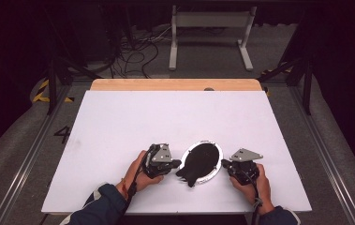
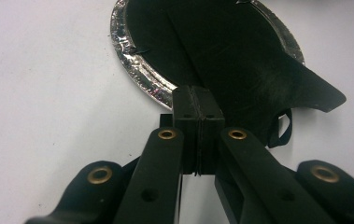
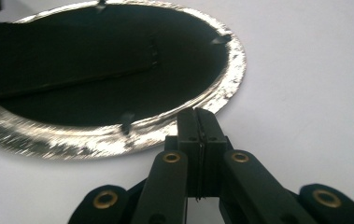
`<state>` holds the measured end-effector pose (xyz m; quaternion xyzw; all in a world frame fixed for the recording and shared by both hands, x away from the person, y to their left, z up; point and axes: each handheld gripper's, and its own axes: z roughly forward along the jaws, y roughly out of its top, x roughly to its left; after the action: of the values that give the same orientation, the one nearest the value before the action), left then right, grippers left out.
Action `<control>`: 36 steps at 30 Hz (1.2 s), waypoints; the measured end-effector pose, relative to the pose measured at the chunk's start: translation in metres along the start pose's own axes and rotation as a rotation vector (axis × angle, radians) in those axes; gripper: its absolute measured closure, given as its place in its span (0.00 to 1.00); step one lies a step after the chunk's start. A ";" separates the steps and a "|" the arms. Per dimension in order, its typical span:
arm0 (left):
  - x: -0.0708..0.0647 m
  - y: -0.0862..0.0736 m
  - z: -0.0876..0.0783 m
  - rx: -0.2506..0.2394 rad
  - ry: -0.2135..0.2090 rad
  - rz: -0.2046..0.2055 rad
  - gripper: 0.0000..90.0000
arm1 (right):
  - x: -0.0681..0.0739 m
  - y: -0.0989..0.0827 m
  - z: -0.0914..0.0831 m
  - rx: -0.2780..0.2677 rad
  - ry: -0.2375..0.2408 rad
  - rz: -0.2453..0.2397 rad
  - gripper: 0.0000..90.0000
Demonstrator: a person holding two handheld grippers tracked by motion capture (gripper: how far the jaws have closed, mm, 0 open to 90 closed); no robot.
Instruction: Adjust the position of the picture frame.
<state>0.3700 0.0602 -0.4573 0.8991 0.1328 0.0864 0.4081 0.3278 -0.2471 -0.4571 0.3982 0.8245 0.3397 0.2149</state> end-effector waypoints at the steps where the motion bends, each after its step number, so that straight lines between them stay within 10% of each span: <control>1: 0.000 0.000 0.001 0.004 -0.004 -0.002 1.00 | 0.002 -0.001 -0.002 0.004 0.009 -0.006 1.00; 9: -0.003 -0.002 0.005 0.029 -0.015 0.010 1.00 | 0.016 -0.001 -0.007 0.032 0.092 0.025 1.00; 36: -0.003 -0.008 -0.003 0.041 -0.033 0.019 0.98 | 0.017 0.012 0.009 0.014 0.035 -0.003 1.00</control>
<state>0.3649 0.0663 -0.4620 0.9098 0.1195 0.0727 0.3908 0.3294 -0.2246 -0.4563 0.3927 0.8311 0.3403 0.1980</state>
